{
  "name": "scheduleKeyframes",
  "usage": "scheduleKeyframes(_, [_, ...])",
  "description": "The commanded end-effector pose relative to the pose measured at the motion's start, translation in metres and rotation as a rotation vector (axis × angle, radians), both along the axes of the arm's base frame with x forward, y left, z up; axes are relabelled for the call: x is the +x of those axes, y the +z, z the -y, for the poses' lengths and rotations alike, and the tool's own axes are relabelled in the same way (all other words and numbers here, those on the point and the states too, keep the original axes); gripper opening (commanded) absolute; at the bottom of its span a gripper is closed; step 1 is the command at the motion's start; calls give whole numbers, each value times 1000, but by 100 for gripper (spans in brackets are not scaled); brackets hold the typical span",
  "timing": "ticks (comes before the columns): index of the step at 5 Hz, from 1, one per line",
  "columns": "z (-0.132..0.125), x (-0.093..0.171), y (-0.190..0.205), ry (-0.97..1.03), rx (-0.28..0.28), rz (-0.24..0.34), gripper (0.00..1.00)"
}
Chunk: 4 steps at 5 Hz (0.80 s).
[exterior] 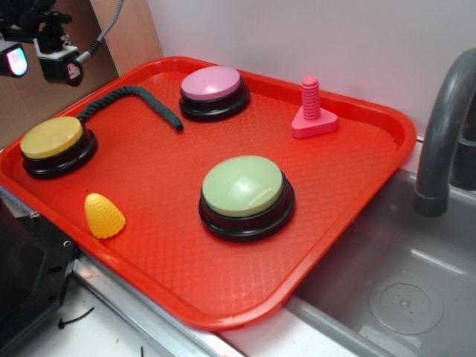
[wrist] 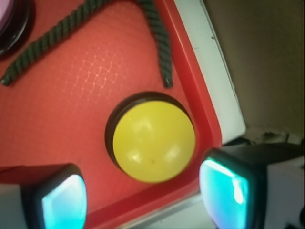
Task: Push the yellow button.
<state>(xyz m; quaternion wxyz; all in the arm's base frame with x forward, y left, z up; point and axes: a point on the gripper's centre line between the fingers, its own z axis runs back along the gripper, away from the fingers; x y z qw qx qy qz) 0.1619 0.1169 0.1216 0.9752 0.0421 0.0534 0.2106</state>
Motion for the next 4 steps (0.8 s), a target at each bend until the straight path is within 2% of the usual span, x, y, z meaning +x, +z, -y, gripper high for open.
scheduleKeyframes(1, [-5,-1,39,12,68,57,100])
scheduleKeyframes(2, [-5,-6,50,41,83,50,100])
scheduleKeyframes(4, [-1,-12,63,67,101,86,100])
